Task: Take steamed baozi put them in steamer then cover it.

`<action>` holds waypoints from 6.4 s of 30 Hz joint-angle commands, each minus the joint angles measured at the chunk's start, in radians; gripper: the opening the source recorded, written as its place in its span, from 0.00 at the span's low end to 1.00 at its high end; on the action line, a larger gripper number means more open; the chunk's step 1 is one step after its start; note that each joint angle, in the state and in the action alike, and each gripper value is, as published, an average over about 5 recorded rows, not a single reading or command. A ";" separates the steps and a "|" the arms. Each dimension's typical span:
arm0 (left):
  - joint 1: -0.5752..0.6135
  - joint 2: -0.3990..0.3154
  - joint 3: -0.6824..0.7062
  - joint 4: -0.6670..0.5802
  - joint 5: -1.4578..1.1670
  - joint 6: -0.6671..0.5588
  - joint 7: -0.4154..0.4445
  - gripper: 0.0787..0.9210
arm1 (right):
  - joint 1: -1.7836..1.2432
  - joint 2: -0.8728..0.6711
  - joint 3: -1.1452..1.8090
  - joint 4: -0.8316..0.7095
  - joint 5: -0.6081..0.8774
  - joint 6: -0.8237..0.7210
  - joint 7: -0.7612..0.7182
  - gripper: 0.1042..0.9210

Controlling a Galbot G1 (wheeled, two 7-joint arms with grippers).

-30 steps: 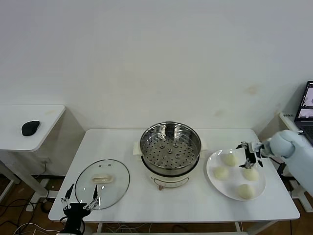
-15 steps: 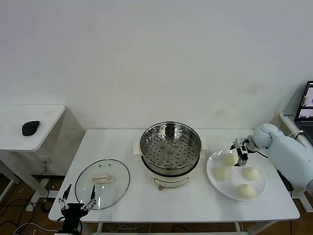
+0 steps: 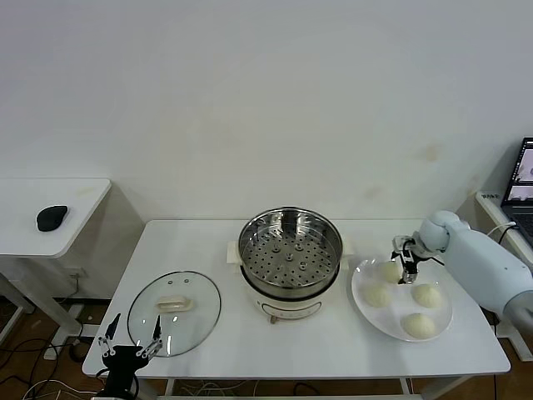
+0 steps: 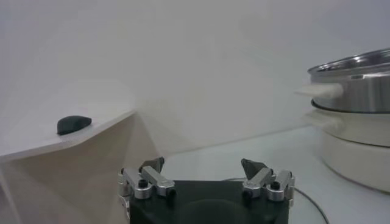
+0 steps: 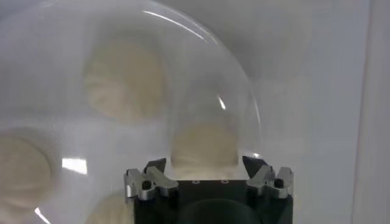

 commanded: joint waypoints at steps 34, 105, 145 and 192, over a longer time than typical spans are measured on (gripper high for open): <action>-0.008 0.011 0.017 -0.014 -0.012 -0.001 0.001 0.88 | 0.565 -0.194 -0.363 0.392 0.414 -0.018 -0.027 0.54; -0.026 0.039 -0.029 -0.043 -0.047 0.007 0.009 0.88 | 0.771 -0.147 -0.680 0.706 0.596 -0.282 0.018 0.88; -0.049 0.051 -0.037 0.012 -0.037 0.017 0.012 0.88 | 0.032 -0.271 -0.253 0.525 0.291 -0.220 0.013 0.88; -0.064 0.055 -0.023 0.002 -0.036 0.015 0.017 0.88 | 0.488 -0.393 -0.382 0.661 0.496 -0.286 -0.034 0.56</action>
